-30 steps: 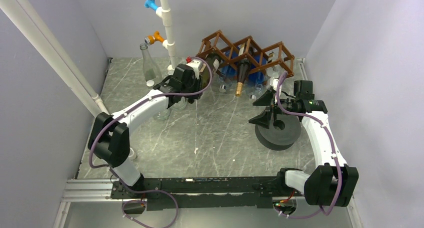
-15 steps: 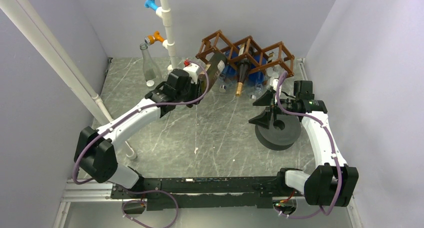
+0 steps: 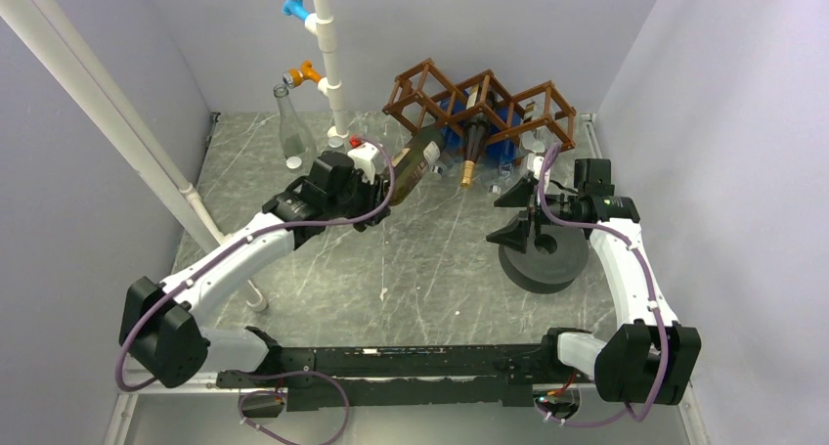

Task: Take the wine bottle off the wine rack
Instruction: Place the wine bottle at the center of the board.

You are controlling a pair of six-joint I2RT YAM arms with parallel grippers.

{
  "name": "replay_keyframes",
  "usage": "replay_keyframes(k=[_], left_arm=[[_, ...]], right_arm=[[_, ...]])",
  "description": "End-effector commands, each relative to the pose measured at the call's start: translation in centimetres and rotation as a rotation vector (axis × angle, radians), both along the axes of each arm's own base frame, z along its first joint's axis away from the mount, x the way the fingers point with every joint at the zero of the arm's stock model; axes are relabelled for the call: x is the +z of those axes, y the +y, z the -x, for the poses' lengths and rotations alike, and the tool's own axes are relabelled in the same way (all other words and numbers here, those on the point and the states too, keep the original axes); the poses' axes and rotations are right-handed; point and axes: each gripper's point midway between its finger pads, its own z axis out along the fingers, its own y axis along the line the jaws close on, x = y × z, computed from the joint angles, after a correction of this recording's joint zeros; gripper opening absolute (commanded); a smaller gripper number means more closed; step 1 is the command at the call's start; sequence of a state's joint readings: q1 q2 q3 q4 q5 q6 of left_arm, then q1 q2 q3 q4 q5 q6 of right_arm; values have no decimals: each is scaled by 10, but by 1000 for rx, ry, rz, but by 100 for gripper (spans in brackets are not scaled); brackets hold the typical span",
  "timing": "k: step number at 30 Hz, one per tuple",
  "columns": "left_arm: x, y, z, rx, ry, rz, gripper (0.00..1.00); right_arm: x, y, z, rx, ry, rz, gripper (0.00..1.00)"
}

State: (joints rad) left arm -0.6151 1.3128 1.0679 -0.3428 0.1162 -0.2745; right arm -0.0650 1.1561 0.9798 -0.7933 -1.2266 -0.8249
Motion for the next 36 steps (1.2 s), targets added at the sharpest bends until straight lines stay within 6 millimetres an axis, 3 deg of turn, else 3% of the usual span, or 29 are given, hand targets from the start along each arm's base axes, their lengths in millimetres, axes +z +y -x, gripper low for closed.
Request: replay_keyframes(k=[1, 15, 22, 27, 36], left_arm=[[56, -10, 11, -83, -136, 128, 0], [36, 2, 66, -193, 19, 108, 0], [24, 0, 90, -253, 127, 123, 0], [18, -4, 104, -292, 189, 146, 0], [10, -18, 122, -373, 307, 172, 0]], right_arm=[[5, -1, 1, 25, -91, 9, 97], [4, 16, 27, 309, -300, 29, 99], [7, 29, 21, 400, -346, 108, 99], [-4, 48, 3, 436, -401, 248, 99], [-11, 91, -7, 506, -448, 339, 99]])
